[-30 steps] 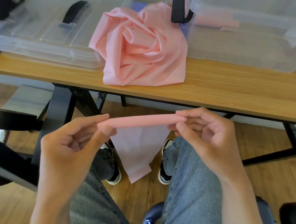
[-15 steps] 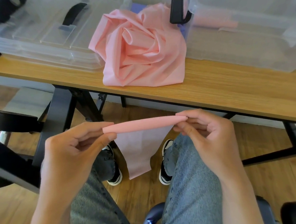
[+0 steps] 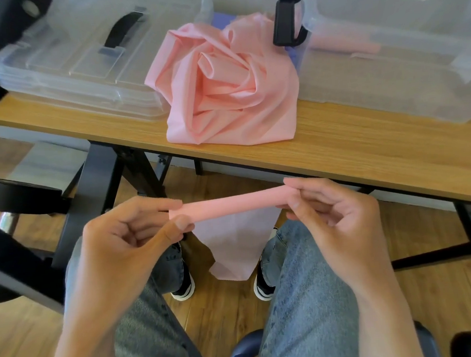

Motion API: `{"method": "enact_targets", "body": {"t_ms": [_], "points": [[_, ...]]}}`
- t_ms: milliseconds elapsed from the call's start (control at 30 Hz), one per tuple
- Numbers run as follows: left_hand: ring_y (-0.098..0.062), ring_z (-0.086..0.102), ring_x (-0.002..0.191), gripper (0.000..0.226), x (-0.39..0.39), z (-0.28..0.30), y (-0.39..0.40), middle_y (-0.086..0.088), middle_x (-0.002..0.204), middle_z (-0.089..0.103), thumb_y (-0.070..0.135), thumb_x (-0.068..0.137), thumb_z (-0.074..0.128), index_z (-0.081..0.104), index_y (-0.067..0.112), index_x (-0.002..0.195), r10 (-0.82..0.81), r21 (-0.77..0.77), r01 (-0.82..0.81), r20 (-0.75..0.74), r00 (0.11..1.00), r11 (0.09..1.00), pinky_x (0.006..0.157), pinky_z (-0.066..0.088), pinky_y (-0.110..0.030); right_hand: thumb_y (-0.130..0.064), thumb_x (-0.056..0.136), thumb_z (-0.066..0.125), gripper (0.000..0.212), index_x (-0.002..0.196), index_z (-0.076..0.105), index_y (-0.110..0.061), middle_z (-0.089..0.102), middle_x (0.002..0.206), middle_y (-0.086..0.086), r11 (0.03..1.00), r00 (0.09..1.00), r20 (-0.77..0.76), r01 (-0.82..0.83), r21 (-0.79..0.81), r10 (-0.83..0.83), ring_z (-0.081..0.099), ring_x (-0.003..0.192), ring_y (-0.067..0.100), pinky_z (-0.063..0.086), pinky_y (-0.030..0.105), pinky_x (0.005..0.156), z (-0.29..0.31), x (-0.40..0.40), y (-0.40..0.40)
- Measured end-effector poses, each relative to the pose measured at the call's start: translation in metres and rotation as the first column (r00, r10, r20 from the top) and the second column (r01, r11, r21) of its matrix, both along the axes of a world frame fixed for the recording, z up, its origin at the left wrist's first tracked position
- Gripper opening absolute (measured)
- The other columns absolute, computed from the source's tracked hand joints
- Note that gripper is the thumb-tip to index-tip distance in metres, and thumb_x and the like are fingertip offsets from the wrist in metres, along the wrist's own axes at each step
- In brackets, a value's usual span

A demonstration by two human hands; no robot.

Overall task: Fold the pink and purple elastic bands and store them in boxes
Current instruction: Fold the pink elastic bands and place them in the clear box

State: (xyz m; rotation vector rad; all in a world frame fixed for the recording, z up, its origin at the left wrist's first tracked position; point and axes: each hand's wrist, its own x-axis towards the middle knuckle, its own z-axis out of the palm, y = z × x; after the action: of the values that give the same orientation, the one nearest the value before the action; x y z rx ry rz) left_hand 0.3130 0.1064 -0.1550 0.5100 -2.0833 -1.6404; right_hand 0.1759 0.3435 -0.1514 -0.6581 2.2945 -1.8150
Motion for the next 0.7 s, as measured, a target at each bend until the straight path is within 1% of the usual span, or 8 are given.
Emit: {"method": "enact_targets", "body": {"t_ms": [100, 233, 267, 333, 433, 567, 633, 700], "points": [[-0.007, 0.077, 0.087, 0.050, 0.001, 0.000, 0.000, 0.011, 0.096, 0.080, 0.012, 0.074, 0.077, 0.069, 0.021, 0.122, -0.049, -0.001, 0.049, 0.067, 0.997, 0.999, 0.076, 0.060, -0.016, -0.016, 0.092, 0.073, 0.040, 0.129, 0.069, -0.029, 0.079, 0.110, -0.013, 1.000, 1.000, 0.026, 0.005, 0.020, -0.006, 0.076, 0.101, 0.009, 0.061, 0.031, 0.090, 0.001, -0.002, 0.003], [-0.008, 0.077, 0.088, 0.034, 0.001, -0.005, -0.002, 0.012, 0.094, 0.080, 0.013, 0.072, 0.077, 0.077, 0.020, 0.105, -0.117, -0.009, 0.118, 0.119, 0.986, 0.993, 0.077, 0.060, -0.017, -0.009, 0.092, 0.074, 0.035, 0.116, 0.073, -0.035, 0.078, 0.102, -0.023, 0.991, 0.998, -0.056, 0.025, 0.132, -0.018, 0.075, 0.095, 0.001, 0.057, 0.016, 0.085, 0.000, -0.003, 0.003], [-0.009, 0.078, 0.085, 0.030, 0.000, -0.006, -0.002, 0.010, 0.092, 0.080, 0.013, 0.071, 0.078, 0.078, 0.020, 0.100, -0.123, -0.005, 0.125, 0.125, 0.985, 0.992, 0.075, 0.060, -0.017, -0.009, 0.093, 0.074, 0.033, 0.113, 0.073, -0.035, 0.078, 0.099, -0.022, 0.989, 0.997, -0.074, 0.037, 0.143, -0.026, 0.075, 0.092, 0.001, 0.058, 0.018, 0.083, 0.000, -0.002, 0.002], [-0.014, 0.078, 0.077, 0.021, 0.000, -0.006, -0.001, 0.003, 0.084, 0.080, 0.017, 0.071, 0.078, 0.081, 0.020, 0.091, -0.142, 0.035, 0.139, 0.125, 0.982, 0.990, 0.069, 0.062, -0.021, -0.012, 0.095, 0.071, 0.025, 0.110, 0.075, -0.031, 0.079, 0.089, -0.014, 0.989, 0.993, -0.113, 0.051, 0.141, -0.035, 0.077, 0.085, 0.007, 0.062, 0.028, 0.078, -0.001, -0.003, 0.003], [-0.019, 0.078, 0.069, 0.024, -0.002, -0.004, 0.002, -0.002, 0.078, 0.079, 0.026, 0.070, 0.077, 0.078, 0.025, 0.093, -0.131, 0.075, 0.124, 0.091, 0.987, 0.989, 0.064, 0.063, -0.028, -0.013, 0.098, 0.067, 0.016, 0.110, 0.073, -0.023, 0.075, 0.077, -0.006, 0.993, 0.993, -0.114, 0.034, 0.111, -0.021, 0.076, 0.074, 0.015, 0.063, 0.038, 0.070, 0.002, -0.002, 0.003], [-0.018, 0.079, 0.080, 0.027, -0.003, -0.007, 0.002, 0.001, 0.088, 0.081, 0.010, 0.076, 0.078, 0.078, 0.012, 0.103, -0.089, -0.006, 0.089, 0.056, 0.995, 0.996, 0.073, 0.064, -0.029, -0.007, 0.096, 0.069, 0.018, 0.109, 0.071, -0.019, 0.079, 0.092, 0.001, 1.000, 1.000, -0.010, 0.000, -0.024, -0.001, 0.078, 0.090, 0.022, 0.064, 0.046, 0.078, 0.007, 0.003, 0.001], [-0.020, 0.079, 0.082, 0.029, -0.003, -0.007, 0.001, -0.001, 0.089, 0.081, 0.009, 0.078, 0.076, 0.076, 0.008, 0.107, -0.049, 0.037, 0.048, 0.026, 0.998, 0.998, 0.074, 0.064, -0.032, -0.016, 0.094, 0.071, 0.016, 0.109, 0.072, -0.017, 0.079, 0.097, 0.004, 0.998, 1.000, 0.024, -0.009, -0.065, 0.011, 0.078, 0.093, 0.026, 0.063, 0.050, 0.081, 0.010, 0.004, 0.000], [-0.023, 0.079, 0.081, 0.027, -0.002, -0.005, 0.001, -0.003, 0.087, 0.080, 0.012, 0.079, 0.074, 0.077, 0.009, 0.105, 0.005, 0.079, -0.005, 0.002, 1.000, 0.997, 0.073, 0.065, -0.034, -0.019, 0.093, 0.070, 0.015, 0.107, 0.073, -0.014, 0.080, 0.097, 0.004, 0.998, 1.000, 0.025, -0.006, -0.067, 0.008, 0.078, 0.092, 0.024, 0.064, 0.049, 0.080, 0.011, 0.005, -0.001]]}}
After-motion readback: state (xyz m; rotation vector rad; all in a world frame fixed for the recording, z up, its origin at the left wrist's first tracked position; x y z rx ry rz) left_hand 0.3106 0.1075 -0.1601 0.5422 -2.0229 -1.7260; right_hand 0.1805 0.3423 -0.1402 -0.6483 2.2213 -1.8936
